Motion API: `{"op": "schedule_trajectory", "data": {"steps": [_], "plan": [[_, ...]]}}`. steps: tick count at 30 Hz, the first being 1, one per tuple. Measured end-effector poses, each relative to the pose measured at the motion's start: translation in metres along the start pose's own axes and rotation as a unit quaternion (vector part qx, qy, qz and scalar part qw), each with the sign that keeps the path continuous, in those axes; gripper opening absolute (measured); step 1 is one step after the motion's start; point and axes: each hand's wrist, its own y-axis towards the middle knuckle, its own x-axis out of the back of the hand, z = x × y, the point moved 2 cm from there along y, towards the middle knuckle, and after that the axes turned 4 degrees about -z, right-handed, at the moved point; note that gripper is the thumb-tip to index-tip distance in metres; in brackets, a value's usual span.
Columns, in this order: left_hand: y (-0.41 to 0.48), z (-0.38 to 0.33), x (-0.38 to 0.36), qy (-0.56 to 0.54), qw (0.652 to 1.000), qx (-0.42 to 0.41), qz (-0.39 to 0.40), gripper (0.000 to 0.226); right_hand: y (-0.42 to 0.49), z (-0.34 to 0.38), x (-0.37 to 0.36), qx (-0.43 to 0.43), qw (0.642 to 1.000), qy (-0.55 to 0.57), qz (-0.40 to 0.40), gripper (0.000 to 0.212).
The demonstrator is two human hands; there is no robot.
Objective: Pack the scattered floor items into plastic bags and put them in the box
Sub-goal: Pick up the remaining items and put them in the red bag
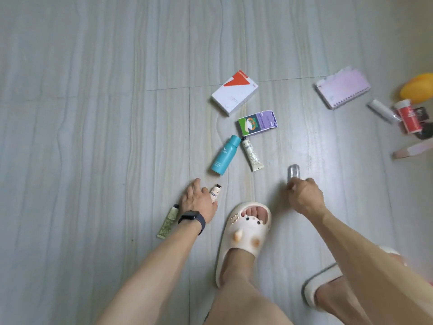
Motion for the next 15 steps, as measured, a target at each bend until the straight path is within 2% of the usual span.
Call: {"op": "schedule_trajectory", "data": {"steps": [2,4,6,8,10,13,15], "plan": [[0.001,0.002,0.011,0.019,0.999,-0.008,0.043,0.045,-0.009,-0.007,0.011,-0.022,0.993,0.049,0.103,0.021],[-0.007,-0.001,0.027,0.011,0.997,-0.008,0.08,0.037,-0.025,-0.017,0.04,-0.029,0.983,0.041,0.178,0.012],[-0.015,-0.008,0.043,-0.004,0.994,-0.015,0.106,0.031,-0.038,-0.025,0.074,-0.036,0.978,-0.006,0.205,0.026],[-0.023,-0.021,0.065,-0.009,0.994,-0.04,0.099,0.03,-0.049,-0.031,0.111,-0.037,0.977,-0.084,0.193,0.04],[-0.029,-0.042,0.095,-0.005,0.994,-0.082,0.077,0.03,-0.066,-0.036,0.149,-0.035,0.98,-0.122,0.153,0.043],[-0.042,-0.089,0.156,0.006,0.987,-0.159,0.03,0.021,-0.097,-0.049,0.205,-0.023,0.996,-0.061,0.064,0.027],[-0.055,-0.128,0.2,0.026,0.976,-0.218,-0.014,0.021,-0.117,-0.066,0.237,-0.024,0.999,-0.036,0.018,0.025]]}}
